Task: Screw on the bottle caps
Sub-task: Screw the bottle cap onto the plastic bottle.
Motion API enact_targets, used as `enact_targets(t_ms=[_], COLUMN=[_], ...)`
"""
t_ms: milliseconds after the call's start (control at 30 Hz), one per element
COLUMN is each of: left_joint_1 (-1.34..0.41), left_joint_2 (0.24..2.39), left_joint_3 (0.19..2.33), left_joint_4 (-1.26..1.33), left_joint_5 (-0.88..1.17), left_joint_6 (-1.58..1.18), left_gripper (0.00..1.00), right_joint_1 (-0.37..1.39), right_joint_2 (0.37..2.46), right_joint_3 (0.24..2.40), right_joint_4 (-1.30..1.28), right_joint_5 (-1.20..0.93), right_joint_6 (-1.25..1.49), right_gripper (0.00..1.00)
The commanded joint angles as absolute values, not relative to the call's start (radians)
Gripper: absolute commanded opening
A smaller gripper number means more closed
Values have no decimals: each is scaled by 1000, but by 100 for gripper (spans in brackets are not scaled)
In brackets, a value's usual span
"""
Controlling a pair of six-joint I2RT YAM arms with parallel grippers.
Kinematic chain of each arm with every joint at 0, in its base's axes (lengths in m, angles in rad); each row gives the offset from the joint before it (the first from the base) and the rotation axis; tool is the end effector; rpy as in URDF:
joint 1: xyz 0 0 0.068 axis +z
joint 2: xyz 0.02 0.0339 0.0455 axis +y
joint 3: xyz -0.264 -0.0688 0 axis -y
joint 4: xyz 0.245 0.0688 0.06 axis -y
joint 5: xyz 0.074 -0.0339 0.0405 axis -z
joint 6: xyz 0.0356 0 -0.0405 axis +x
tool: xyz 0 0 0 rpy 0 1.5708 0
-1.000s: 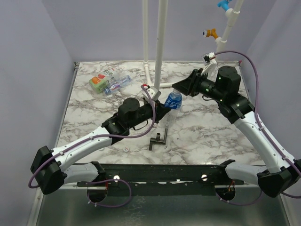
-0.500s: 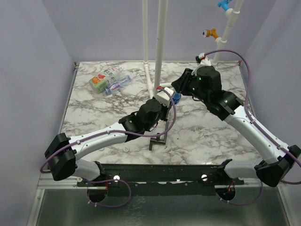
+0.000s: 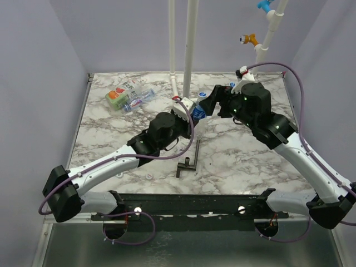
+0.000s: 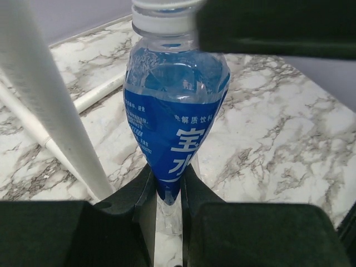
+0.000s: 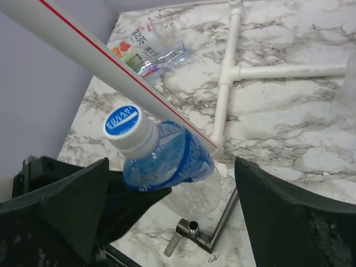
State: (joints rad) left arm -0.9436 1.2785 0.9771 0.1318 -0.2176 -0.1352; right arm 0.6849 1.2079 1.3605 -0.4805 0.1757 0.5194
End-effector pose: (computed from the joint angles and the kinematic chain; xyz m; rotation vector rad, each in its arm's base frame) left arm 0.1840 -0.2407 0.3325 0.5453 1.6888 -0.5998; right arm 0.2073 0.1613 0.4217 -0.0385 1.9466 0.6471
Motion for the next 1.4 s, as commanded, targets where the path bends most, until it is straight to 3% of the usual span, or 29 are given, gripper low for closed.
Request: enact_targets(t_ms=[0,333,500,667,800,933,967,1033,1100,1200,1267,1367], left_joint_1=[-822,-566,-534,-532,-532,-532,-532,-532,-534,-535,-537,-538], left_joint_2=[1182,1042,1016,1020,1026,1034,1039,1051,1064,1069,1077,1092], left_joint_3=[914,855,831,813,803,783,782,784,786,778,772,764], left_joint_4=[159,274,388,511,569,632,640,652,677,710,740,762], left_joint_5=[126,734,841,878,875,861,858,862,864,832,813,770], left_joint_6=[-227,-406,-518,-611,-656,-705,-713,-733,-756,-773,-785,-793], left_gripper=[0,0,0,0,0,0,2,25,45,63,66,60], right_joint_1=[650,622,621,621,621,620,621,621,621,621,621,621], right_joint_2=[1119,965,929,939,944,968,977,997,1014,1039,1059,1074], right_joint_3=[1337,1132,1021,955,915,909,909,907,904,899,898,891], right_joint_4=[-435,-283,-173,-49,56,98,110,140,182,241,272,288], right_joint_5=[35,-405,-516,-607,-658,-684,-696,-724,-752,-784,-808,-809], right_joint_6=[406,309,359,406,444,471,479,496,518,549,558,566], right_gripper=[99,99,98,89,71,32,21,9,6,4,4,4])
